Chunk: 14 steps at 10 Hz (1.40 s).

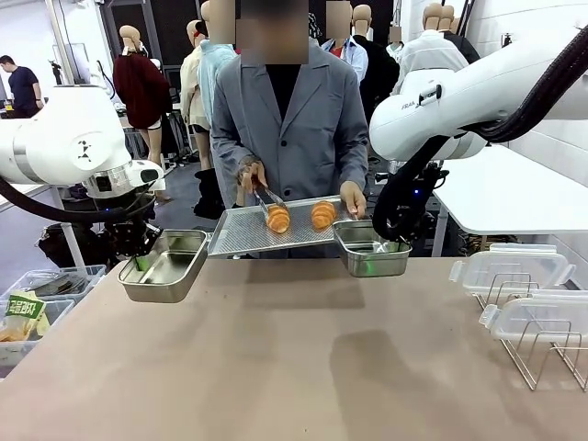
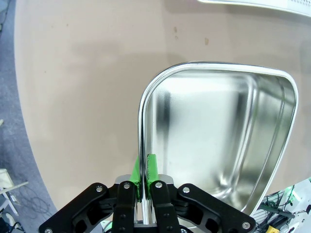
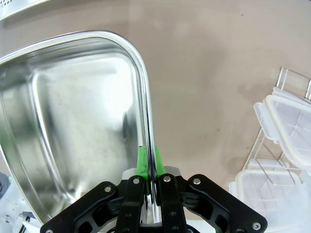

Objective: Place the bread in airtight containers.
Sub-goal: Once an object is inside an Airtight Container , place the container in the center of the table.

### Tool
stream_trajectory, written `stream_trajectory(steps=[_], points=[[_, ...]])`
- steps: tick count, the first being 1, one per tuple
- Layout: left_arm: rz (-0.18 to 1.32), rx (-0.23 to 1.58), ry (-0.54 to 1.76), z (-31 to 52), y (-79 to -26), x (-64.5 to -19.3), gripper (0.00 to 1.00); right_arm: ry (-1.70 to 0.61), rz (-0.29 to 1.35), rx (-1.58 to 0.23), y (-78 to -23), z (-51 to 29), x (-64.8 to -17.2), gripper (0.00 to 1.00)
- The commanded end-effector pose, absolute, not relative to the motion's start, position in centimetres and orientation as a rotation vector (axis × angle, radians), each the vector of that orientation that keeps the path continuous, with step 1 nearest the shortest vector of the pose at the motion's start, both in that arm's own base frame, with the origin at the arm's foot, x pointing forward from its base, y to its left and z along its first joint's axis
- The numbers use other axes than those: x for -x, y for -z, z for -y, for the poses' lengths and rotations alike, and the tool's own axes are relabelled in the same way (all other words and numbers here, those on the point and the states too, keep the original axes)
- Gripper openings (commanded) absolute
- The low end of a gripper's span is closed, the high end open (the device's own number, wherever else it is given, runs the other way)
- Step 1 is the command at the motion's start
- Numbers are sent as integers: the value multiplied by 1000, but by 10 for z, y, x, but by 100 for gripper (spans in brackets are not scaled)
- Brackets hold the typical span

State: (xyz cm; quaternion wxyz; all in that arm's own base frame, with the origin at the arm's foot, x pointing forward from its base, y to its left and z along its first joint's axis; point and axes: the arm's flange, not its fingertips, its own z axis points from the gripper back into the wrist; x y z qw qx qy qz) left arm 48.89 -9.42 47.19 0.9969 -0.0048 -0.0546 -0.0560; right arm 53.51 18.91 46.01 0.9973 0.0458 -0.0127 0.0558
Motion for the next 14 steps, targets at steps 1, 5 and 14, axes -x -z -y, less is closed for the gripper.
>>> stream_trajectory(steps=[1,5,14], points=[[133,8,129,93,-474,-490,0,-109,48,-95,-460,-187,-530,0],[133,8,129,93,-474,-490,0,-109,48,-95,-460,-187,-530,0],[133,8,129,93,-474,-490,0,-109,48,-95,-460,-187,-530,0]])
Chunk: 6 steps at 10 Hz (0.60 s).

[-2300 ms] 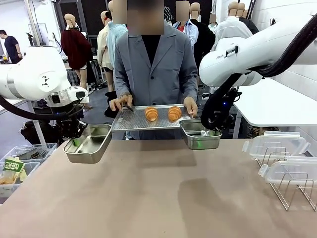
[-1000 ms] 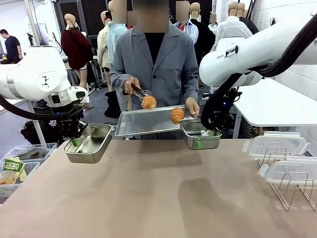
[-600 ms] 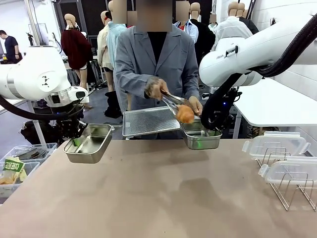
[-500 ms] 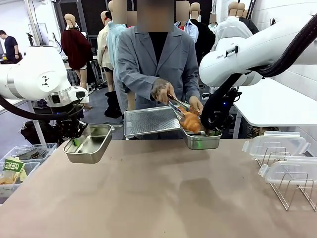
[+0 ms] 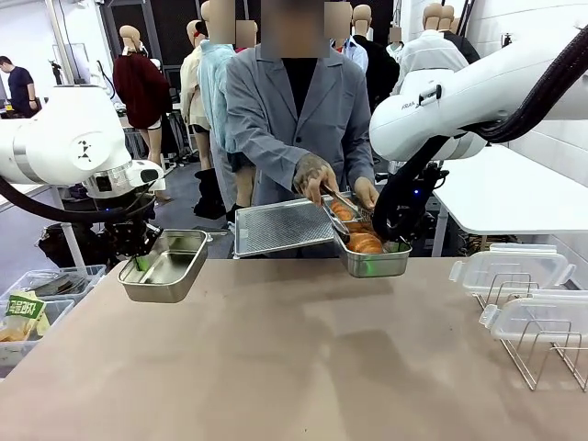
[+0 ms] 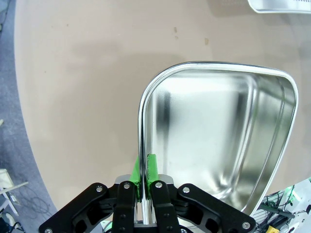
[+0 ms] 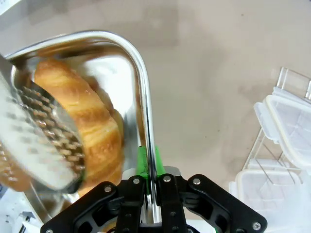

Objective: Place the bread in airtight containers.
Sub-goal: Once an object is inside an Airtight Container , place the container in the center of the table.

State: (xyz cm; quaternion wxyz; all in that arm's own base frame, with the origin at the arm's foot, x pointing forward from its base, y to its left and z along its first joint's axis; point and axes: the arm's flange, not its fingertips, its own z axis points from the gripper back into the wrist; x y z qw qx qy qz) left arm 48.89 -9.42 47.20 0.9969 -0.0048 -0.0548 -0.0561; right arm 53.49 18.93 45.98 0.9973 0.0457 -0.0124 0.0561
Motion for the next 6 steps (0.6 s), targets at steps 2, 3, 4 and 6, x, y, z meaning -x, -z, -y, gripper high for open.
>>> stream_trajectory(steps=[2,3,4,6], points=[[133,8,129,93,-474,-490,0,-109,48,-95,-460,-187,-530,0],[133,8,129,93,-474,-490,0,-109,48,-95,-460,-187,-530,0],[133,8,129,93,-474,-490,0,-109,48,-95,-460,-187,-530,0],[133,8,129,93,-474,-490,0,-109,48,-95,-460,-187,-530,0]])
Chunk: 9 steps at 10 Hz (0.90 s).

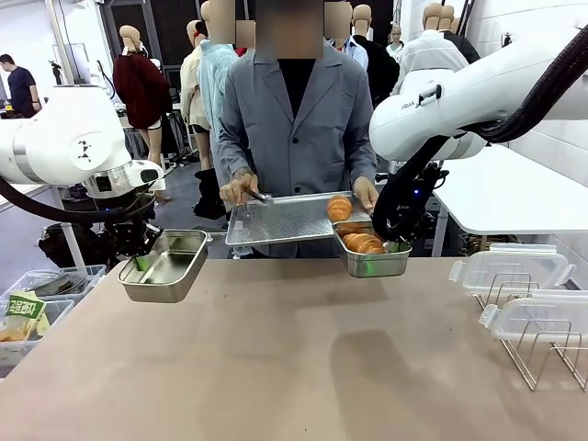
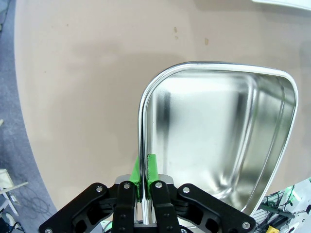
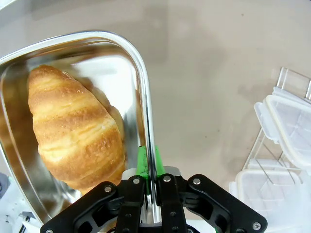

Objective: Place the bread in airtight containers.
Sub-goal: Once an object is inside an Airtight Container , place the container in the center of the table.

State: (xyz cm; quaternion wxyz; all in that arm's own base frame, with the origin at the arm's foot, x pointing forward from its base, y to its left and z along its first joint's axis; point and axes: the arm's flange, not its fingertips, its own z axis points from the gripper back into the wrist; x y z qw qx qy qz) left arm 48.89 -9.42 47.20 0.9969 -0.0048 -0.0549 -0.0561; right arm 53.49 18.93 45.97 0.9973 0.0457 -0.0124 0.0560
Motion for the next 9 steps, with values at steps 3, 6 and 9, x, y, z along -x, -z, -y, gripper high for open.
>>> stream_trajectory(steps=[3,6,9], points=[[133,8,129,93,-474,-490,0,-109,48,-95,-460,-187,-530,0],[133,8,129,93,-474,-490,0,-109,48,-95,-460,-187,-530,0],[133,8,129,93,-474,-490,0,-109,48,-95,-460,-187,-530,0]])
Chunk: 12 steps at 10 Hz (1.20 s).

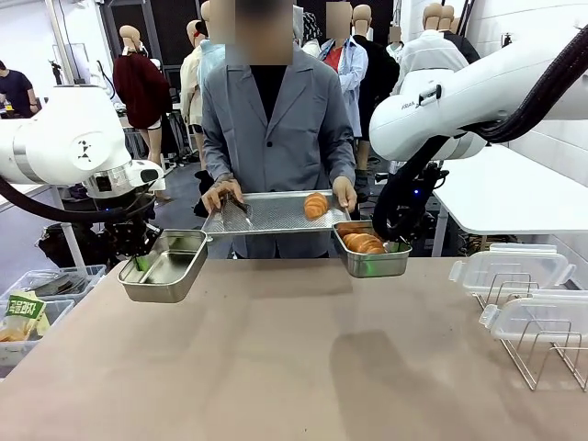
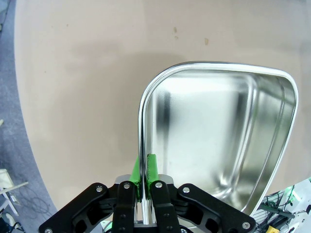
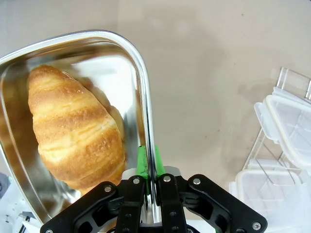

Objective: Place the bread in airtight containers.
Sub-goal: Once an object is inside an Airtight Container , place the container in the center of the table.

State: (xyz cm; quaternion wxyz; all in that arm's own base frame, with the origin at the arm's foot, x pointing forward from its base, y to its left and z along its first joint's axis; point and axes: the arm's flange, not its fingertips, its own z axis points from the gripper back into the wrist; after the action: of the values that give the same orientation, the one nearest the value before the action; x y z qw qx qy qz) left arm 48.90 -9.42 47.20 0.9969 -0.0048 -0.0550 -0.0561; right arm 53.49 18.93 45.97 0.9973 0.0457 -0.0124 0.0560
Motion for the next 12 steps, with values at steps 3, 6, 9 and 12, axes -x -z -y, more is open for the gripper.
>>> stream_trajectory(steps=[3,6,9,12], points=[[133,8,129,93,-474,-490,0,-102,3,-84,-453,-190,-539,0],[133,8,129,93,-474,-490,0,-109,6,-89,-450,-189,-537,0],[133,8,129,93,-474,-490,0,-69,15,-60,-425,-195,-534,0],[133,8,129,93,-474,-490,0,-149,76,-1,-376,-202,-528,0]])
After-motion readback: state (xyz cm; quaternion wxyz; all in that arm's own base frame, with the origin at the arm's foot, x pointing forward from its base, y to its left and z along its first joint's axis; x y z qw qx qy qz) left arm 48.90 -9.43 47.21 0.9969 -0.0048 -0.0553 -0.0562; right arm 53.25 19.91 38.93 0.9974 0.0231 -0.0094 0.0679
